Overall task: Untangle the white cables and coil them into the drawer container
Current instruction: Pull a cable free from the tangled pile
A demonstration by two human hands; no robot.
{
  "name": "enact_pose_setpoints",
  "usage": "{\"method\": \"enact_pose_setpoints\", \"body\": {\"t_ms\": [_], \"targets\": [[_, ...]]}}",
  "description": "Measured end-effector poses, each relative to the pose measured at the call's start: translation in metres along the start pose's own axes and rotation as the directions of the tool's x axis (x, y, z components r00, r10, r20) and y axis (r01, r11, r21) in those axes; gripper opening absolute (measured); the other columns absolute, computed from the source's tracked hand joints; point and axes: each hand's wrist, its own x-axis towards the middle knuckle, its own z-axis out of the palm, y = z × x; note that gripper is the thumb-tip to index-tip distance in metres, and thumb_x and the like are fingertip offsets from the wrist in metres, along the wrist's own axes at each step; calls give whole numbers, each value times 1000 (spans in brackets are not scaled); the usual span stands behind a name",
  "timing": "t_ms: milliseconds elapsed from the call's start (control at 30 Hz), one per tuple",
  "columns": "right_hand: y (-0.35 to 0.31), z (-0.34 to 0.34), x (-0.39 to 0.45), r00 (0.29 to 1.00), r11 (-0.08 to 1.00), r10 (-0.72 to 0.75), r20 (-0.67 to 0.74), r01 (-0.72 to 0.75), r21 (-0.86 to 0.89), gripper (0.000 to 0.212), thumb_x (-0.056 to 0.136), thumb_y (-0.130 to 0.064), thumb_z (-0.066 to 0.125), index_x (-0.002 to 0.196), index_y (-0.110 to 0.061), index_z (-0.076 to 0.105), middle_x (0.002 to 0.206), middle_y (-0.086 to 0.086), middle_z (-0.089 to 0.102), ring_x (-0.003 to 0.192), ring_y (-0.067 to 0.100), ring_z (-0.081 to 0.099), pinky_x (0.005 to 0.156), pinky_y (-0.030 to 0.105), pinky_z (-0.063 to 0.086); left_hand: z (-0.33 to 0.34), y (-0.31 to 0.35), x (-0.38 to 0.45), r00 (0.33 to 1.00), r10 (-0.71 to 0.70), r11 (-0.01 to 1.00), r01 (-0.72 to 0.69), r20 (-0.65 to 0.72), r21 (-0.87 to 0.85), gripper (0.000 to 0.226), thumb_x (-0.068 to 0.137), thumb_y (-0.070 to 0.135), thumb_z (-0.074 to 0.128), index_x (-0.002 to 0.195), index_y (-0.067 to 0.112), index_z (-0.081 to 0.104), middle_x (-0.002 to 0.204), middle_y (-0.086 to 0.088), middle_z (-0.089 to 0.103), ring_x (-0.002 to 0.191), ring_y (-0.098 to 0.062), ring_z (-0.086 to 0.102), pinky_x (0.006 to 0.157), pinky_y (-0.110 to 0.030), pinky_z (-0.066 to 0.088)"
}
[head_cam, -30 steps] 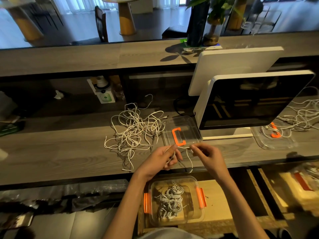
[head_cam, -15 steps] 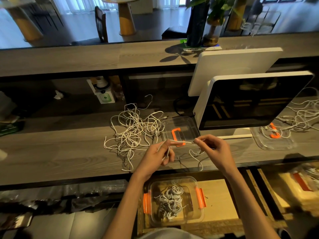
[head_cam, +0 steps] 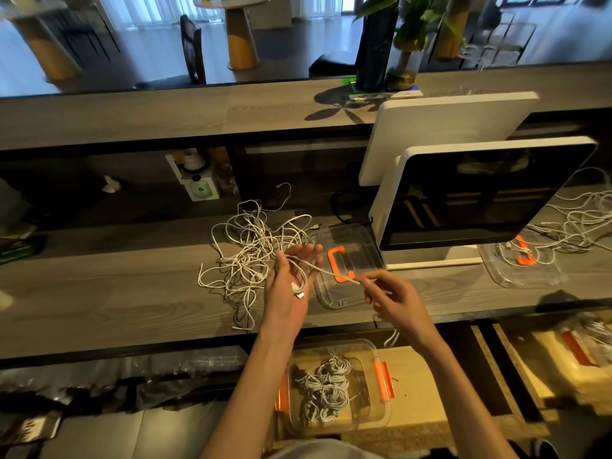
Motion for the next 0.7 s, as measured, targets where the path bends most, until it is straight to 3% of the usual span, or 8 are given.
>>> {"method": "enact_pose_setpoints", "body": {"t_ms": [100,167,233,333,433,533,600,700], "targets": [[2,8,-8,996,999,54,73,-53,-9,12,100,-22,62,109,-17,69,76,0,69,61,15,56,49,22,41,0,1,3,1000,-12,999,11,-28,-49,34,106,37,40,95,11,60,73,-2,55,67,-15,56,77,-30,50],[-2,12,-13,986,997,70,151,-64,-46,11,100,-23,62,108,-17,67,76,1,70,58,13,57,48,20,41,-1,0,8,999,14,1000,-14,-43,16,33,108,36,38,94,12,56,69,1,46,57,-11,40,56,-22,38],[-6,13,-17,968,993,88,234,-67,-96,11,101,-23,61,110,-18,66,77,2,71,61,8,61,52,19,44,-2,-2,12,996,79,984,-72,-42,164,33,109,35,36,94,11,54,69,1,45,53,-9,34,47,-20,31],[-16,11,-19,928,992,81,365,-40,-119,14,103,-20,60,116,-19,65,83,3,73,64,6,60,54,20,43,-2,-6,12,989,149,902,-133,-7,411,36,108,37,36,93,10,53,69,2,47,49,-7,35,44,-18,29],[-24,8,-19,896,989,49,441,17,-145,21,104,-18,59,122,-21,69,93,2,74,71,9,61,61,21,47,-3,-11,12,993,117,785,-90,-5,613,42,108,43,35,94,9,57,68,2,48,51,-5,40,46,-16,34],[-28,7,-14,927,979,0,374,76,-187,22,100,-21,64,116,-30,76,98,2,72,78,17,62,68,29,51,-5,-15,10,999,23,659,-35,27,752,54,104,54,34,92,9,61,65,3,48,53,-7,43,49,-19,36],[-32,8,-10,950,976,-80,303,136,-171,21,98,-18,66,112,-28,78,98,4,71,77,13,60,68,24,50,-5,-16,7,997,-55,610,-7,51,792,62,100,61,32,92,9,63,63,2,50,54,-9,48,50,-19,40],[-39,9,-5,973,977,-152,173,175,-124,16,95,-17,70,108,-23,78,101,-6,74,83,10,67,69,21,52,-4,-14,1,973,-226,567,88,52,819,72,98,69,27,95,9,68,67,-2,58,55,-12,53,50,-22,41]]}}
